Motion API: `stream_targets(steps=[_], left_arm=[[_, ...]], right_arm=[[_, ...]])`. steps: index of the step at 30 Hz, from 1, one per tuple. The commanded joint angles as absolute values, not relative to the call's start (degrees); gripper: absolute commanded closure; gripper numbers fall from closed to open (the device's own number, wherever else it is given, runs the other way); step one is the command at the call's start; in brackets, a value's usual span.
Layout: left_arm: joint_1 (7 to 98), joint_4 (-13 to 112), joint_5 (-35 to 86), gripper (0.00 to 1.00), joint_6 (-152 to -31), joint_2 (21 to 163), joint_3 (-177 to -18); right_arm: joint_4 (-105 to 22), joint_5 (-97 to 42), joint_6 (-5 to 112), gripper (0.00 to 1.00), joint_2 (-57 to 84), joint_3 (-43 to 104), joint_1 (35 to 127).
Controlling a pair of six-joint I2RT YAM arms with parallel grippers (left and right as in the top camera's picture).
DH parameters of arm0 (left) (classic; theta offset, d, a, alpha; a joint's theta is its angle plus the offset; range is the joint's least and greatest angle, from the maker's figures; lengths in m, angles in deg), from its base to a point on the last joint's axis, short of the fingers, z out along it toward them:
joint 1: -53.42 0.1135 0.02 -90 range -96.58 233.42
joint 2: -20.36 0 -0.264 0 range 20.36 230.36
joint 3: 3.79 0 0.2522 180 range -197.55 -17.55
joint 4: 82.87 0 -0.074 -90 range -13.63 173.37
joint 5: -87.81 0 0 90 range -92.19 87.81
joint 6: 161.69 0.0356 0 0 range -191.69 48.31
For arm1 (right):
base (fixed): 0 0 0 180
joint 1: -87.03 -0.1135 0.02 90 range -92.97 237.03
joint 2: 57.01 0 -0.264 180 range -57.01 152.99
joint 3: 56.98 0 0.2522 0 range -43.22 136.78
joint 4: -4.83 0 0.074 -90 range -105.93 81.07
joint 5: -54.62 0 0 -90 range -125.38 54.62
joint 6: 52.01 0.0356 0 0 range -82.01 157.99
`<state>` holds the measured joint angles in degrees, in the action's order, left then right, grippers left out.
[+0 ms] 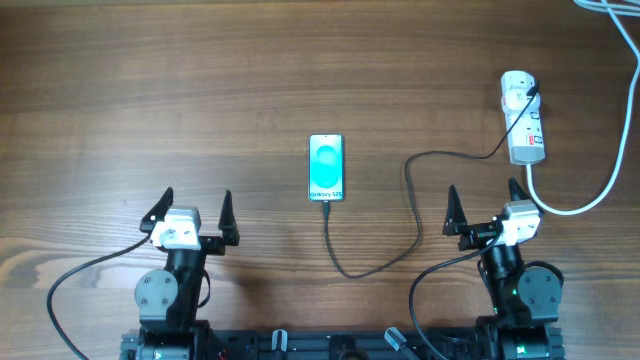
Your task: Plug charger to phone and switch on socket
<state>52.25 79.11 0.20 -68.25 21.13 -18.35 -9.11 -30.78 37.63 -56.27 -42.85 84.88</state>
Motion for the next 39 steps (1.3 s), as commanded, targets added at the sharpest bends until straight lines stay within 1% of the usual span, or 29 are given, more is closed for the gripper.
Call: stream_targets(steps=[1, 6, 9, 39], left_arm=[[53.93, 78.94, -1.39, 0.00, -65.69, 20.52, -17.87], [53.96, 78.87, -1.41, 0.00, -66.19, 20.52, -17.87], [53.89, 78.87, -1.28, 0.00, -69.17, 20.52, -17.87], [53.91, 79.01, -0.56, 0.00, -69.14, 20.52, -17.87]], right_arm=[[-8.89, -31.50, 36.65, 0.00, -56.80, -42.92, 85.08], [-8.89, -31.50, 36.65, 0.00, -56.80, -42.92, 85.08], [-8.89, -31.50, 36.65, 0.00, -56.80, -42.92, 85.08], [-8.89, -31.50, 36.67, 0.00, -56.80, -42.92, 85.08]])
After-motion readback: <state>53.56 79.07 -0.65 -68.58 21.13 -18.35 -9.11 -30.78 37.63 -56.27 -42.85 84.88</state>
